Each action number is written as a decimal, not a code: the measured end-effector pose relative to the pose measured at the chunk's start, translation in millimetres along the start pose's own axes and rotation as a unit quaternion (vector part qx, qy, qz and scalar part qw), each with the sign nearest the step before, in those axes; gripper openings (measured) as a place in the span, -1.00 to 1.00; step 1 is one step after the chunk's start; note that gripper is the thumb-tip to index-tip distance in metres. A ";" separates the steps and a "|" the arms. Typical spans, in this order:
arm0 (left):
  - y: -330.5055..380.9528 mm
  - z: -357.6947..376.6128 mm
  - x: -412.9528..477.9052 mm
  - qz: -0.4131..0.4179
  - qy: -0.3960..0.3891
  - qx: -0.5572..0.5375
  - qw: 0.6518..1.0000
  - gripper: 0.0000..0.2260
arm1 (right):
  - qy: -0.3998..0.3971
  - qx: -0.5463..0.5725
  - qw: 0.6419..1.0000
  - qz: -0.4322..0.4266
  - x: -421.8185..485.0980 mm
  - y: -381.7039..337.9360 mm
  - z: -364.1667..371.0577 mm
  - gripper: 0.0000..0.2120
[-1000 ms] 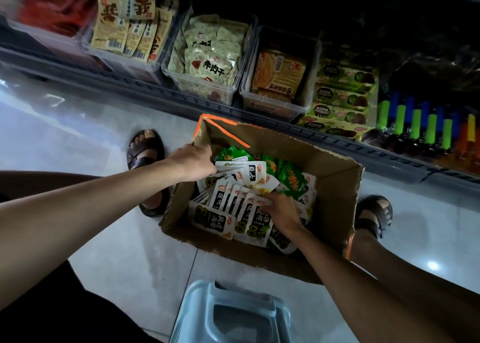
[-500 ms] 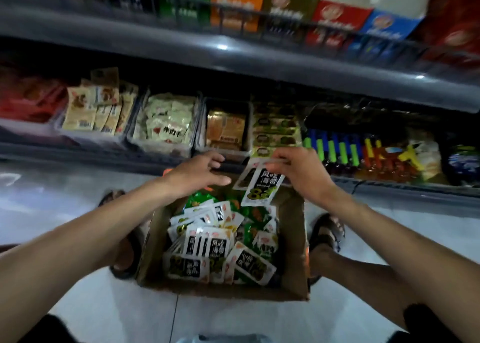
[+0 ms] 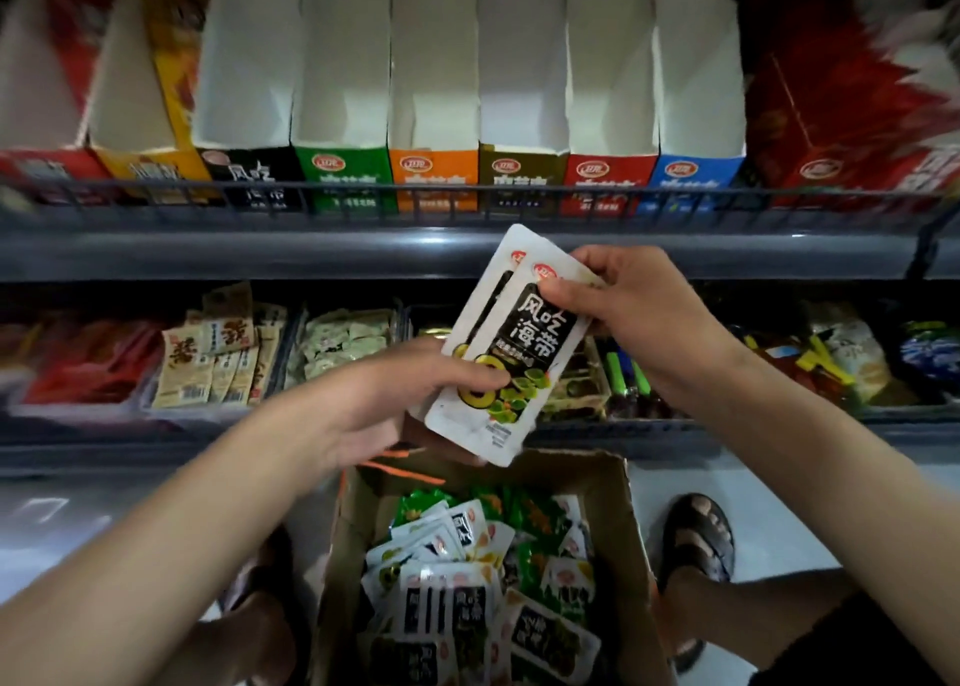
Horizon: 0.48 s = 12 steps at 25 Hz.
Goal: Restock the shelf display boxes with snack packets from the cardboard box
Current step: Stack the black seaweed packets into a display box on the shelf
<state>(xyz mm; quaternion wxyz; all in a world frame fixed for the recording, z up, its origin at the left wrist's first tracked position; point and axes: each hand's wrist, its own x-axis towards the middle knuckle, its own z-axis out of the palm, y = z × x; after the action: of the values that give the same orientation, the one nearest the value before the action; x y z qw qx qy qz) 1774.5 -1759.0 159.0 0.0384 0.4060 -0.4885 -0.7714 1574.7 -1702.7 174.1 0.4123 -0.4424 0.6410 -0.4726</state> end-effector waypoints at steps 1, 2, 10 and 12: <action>2.9 -0.5 1.0 -0.020 -0.026 -0.014 0.999 -0.66 | 0.012 0.009 1.000 0.004 2.7 -3.6 -3.1 -0.90; 5.0 0.0 1.2 -0.035 -0.054 -0.035 0.997 -0.63 | 0.018 0.020 1.000 0.012 4.0 -5.8 -4.9 -0.90; 9.4 -1.0 -2.5 -0.025 -0.162 -0.141 0.976 -0.64 | 0.035 -0.006 0.999 -0.010 9.0 -4.4 -1.3 -0.80; 12.0 0.2 -2.9 0.003 -0.125 -0.133 0.983 -0.65 | 0.022 0.021 0.999 -0.024 8.0 -7.2 -2.1 -0.74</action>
<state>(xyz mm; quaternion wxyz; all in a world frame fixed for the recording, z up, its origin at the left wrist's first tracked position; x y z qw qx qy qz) 1772.2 -1763.7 170.2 0.0328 0.2961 -0.3833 -0.8742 1571.8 -1711.0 180.7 0.3963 -0.4383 0.6289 -0.5053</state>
